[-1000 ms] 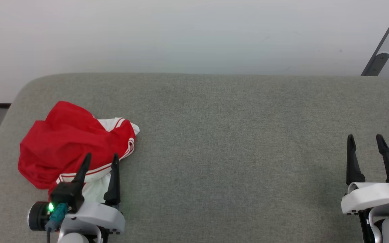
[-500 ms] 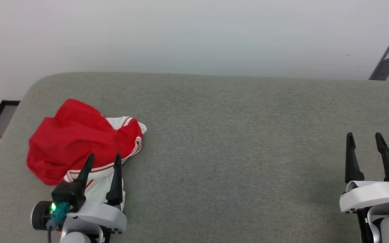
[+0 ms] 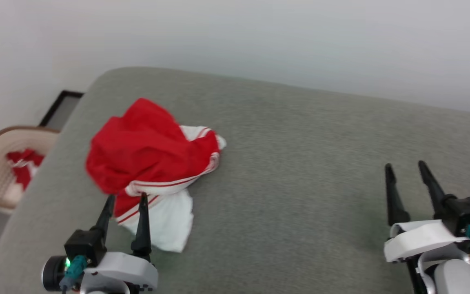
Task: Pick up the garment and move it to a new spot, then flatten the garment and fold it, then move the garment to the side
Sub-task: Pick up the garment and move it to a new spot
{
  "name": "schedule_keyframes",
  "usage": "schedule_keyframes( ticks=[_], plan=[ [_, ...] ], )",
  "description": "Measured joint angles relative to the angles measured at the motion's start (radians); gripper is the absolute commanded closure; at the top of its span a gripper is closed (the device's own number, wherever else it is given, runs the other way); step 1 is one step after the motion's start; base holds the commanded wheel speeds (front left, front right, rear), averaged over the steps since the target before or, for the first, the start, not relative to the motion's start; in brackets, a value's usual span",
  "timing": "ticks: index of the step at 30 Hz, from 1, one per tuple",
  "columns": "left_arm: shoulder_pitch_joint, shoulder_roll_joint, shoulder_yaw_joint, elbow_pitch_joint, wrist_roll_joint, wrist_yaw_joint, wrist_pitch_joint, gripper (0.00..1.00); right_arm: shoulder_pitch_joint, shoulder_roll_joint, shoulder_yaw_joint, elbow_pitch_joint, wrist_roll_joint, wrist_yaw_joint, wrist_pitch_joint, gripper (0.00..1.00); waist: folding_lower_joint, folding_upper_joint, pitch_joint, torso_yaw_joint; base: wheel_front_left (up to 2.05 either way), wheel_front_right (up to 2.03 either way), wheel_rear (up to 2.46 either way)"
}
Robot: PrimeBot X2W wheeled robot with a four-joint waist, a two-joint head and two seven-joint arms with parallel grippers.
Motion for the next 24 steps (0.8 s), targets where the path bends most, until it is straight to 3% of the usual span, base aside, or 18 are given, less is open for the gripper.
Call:
schedule_keyframes(
  ticks=[17, 24],
  plan=[
    [0.064, -0.007, -0.003, -0.022, -0.044, 0.046, 0.0, 0.0, 0.008, 0.005, 0.177, 0.029, 0.033, 0.0, 0.0, 0.0, 0.0001, 0.0, 0.0, 0.26, 0.0, 0.0, 0.0],
    [0.111, -0.007, 0.009, -0.084, -0.088, 0.088, 0.0, 0.0, -0.05, 0.008, 0.266, 0.06, 0.056, 0.0, 0.0, 0.0, 0.0, 0.0, 0.013, 0.312, 0.0, 0.0, 0.0]
  ],
)
